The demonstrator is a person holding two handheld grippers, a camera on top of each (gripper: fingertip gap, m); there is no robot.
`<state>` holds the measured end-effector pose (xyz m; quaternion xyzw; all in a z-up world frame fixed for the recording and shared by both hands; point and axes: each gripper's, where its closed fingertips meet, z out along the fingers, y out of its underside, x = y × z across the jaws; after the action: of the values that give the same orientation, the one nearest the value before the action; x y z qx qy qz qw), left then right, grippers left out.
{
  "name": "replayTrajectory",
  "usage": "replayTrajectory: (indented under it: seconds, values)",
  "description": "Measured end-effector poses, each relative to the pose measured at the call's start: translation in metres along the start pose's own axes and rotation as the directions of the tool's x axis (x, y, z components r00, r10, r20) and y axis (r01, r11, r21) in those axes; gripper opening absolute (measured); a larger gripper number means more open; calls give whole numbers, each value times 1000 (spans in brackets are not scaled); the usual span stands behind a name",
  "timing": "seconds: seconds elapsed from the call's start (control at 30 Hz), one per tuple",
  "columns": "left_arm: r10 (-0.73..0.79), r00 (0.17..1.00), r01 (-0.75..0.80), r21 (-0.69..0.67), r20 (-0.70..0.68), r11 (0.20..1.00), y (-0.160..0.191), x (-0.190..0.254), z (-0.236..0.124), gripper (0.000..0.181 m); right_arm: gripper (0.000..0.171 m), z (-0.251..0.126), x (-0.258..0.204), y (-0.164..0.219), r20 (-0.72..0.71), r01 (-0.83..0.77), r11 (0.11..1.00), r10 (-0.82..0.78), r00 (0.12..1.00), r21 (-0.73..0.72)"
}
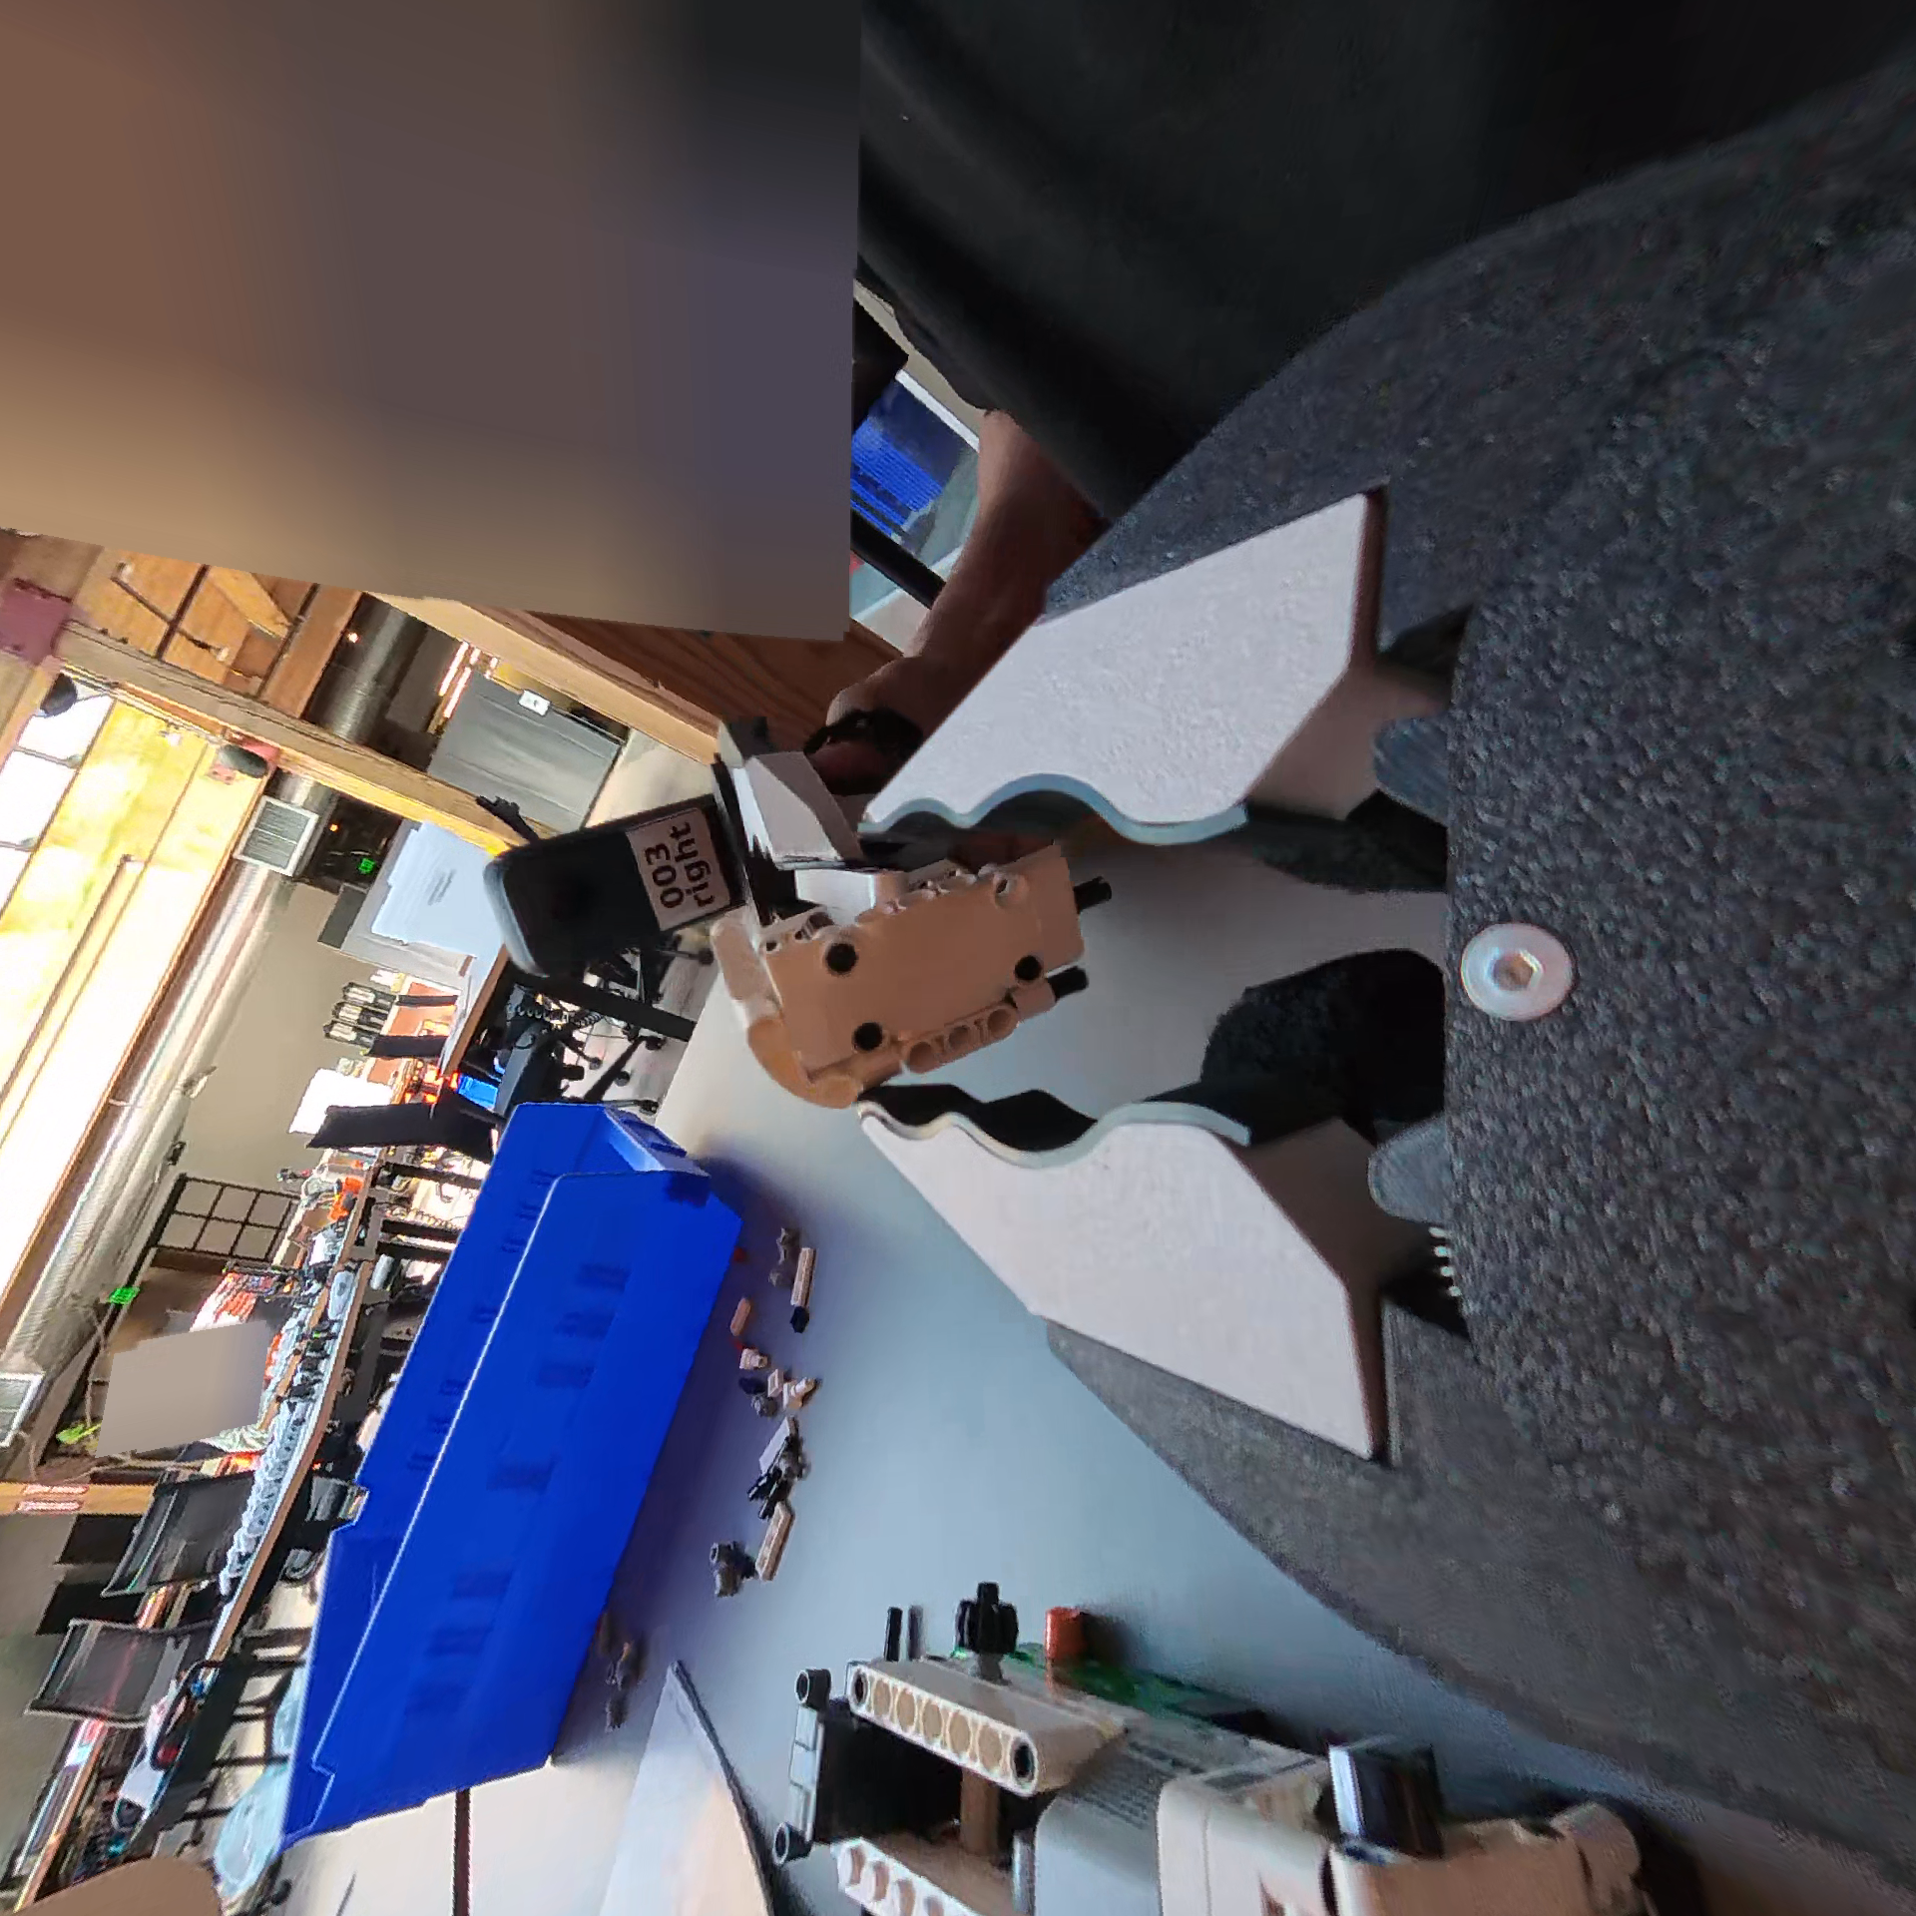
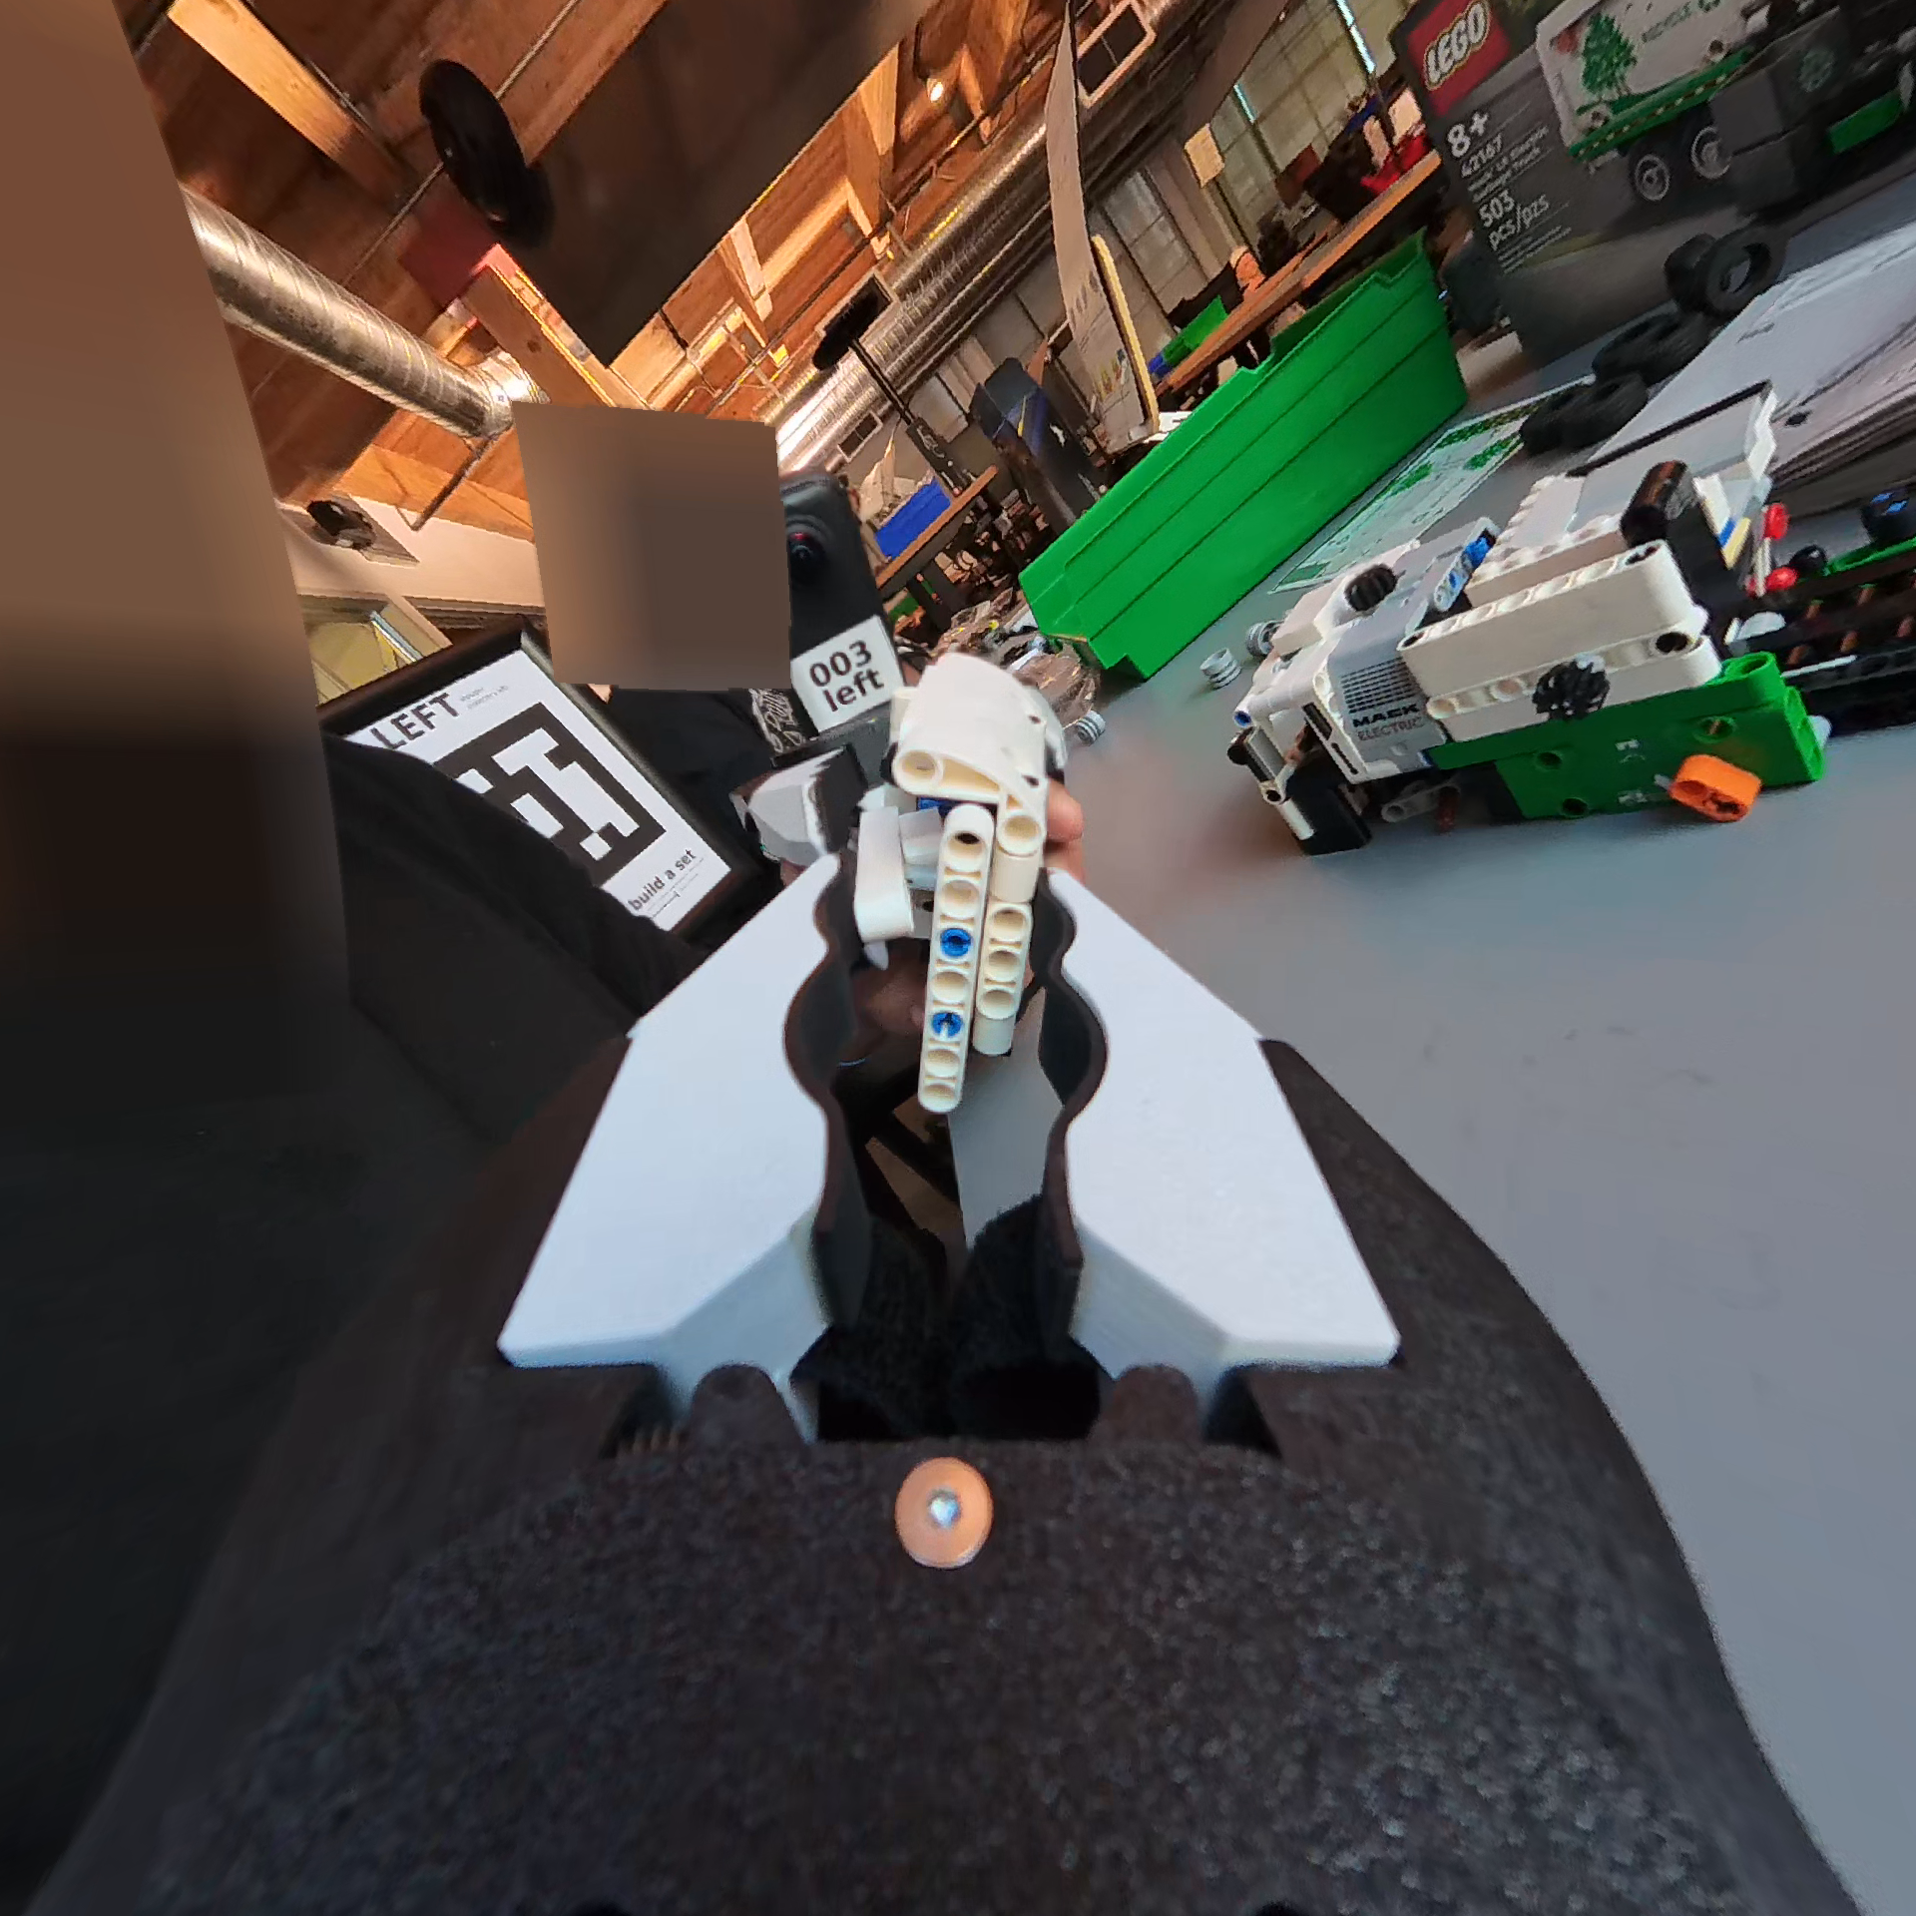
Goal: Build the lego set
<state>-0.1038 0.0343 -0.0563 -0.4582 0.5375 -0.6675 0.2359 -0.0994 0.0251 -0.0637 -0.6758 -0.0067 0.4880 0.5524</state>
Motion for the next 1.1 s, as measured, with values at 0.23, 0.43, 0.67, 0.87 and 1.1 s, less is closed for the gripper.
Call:
replayTrajectory:
  seconds: [0.23,0.43,0.67,0.87,1.1]
  values:
    - [74,997,-71,-81,23,994,7,-6,1,42,32,0,4,6,11,-73,997,74,997,-39]
    - [44,996,-39,-61,77,997,11,-13,3,40,33,0,12,4,5,-184,983,184,983,5]
    - [-41,995,41,-4,93,999,13,-15,4,45,33,0,17,3,11,-275,959,275,961,65]
    - [-71,991,76,-37,111,996,21,-18,6,42,32,-4,24,1,-8,-320,944,321,947,76]
    - [-153,979,158,-27,134,987,24,-23,8,41,32,-5,30,4,-48,-349,934,353,934,76]
